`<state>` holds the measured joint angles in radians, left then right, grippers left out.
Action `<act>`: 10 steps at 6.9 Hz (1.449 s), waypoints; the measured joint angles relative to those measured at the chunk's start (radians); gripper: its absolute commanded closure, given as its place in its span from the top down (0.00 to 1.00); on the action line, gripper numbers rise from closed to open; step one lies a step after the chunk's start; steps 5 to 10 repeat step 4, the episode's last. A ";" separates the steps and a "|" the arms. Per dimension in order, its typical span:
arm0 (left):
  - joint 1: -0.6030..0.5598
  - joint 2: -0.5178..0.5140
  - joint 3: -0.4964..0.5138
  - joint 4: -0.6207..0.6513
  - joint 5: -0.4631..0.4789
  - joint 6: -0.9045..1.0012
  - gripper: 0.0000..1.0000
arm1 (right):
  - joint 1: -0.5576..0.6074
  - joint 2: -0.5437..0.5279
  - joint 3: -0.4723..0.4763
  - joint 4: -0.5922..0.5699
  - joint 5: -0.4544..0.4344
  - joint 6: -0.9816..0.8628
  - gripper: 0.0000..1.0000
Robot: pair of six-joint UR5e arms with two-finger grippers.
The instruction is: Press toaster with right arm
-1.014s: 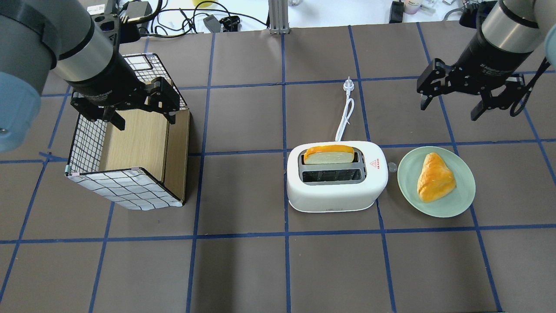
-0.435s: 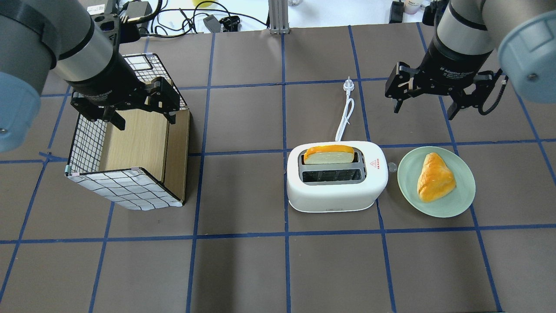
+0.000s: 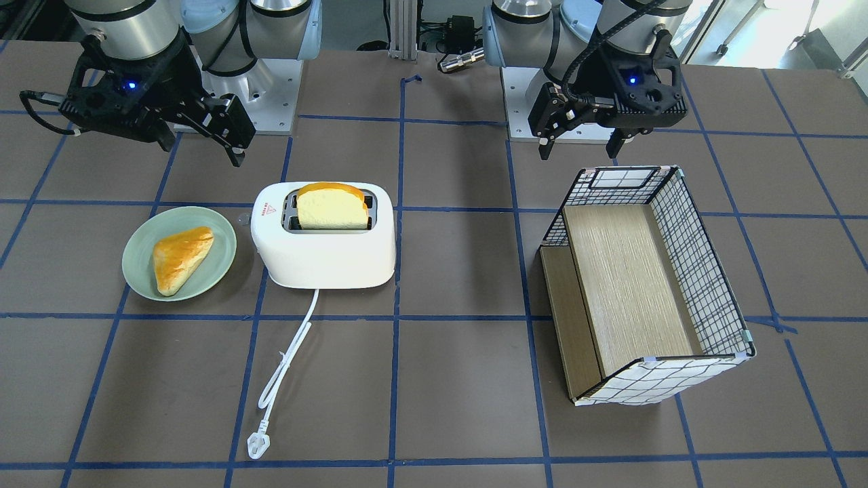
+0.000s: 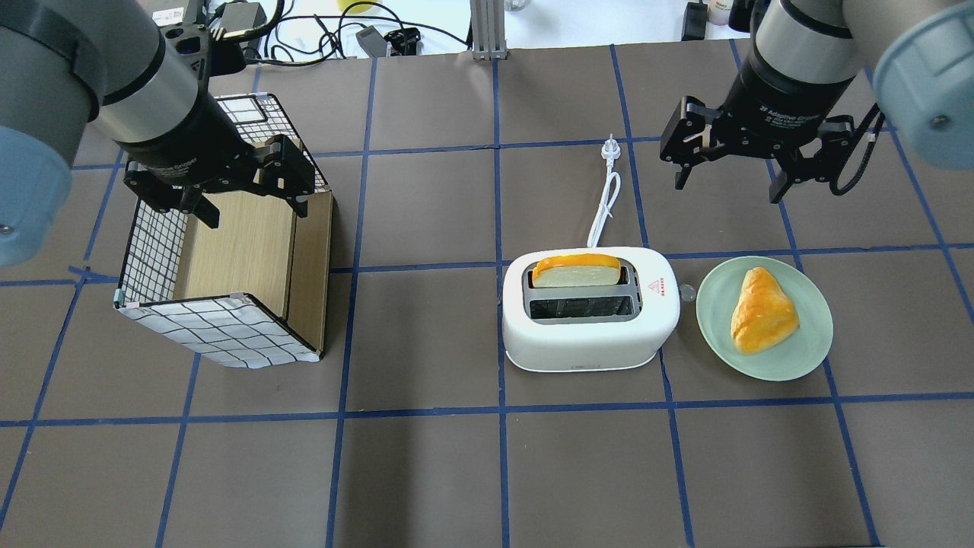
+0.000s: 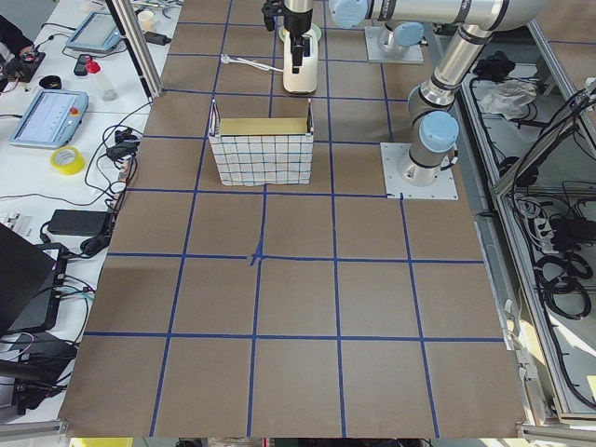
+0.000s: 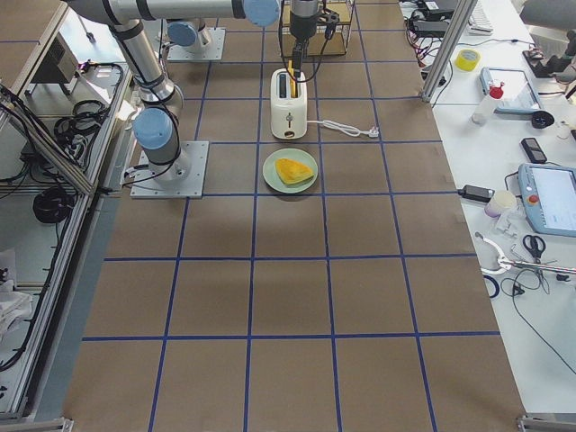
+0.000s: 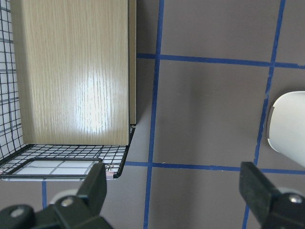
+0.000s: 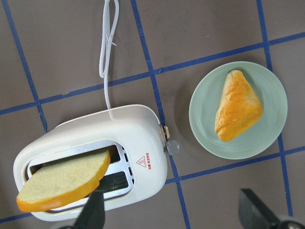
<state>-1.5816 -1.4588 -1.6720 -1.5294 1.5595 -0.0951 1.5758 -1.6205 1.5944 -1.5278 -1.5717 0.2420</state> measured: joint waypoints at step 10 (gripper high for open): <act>0.000 0.000 0.001 0.000 -0.001 0.000 1.00 | 0.000 0.002 -0.003 0.016 -0.004 0.000 1.00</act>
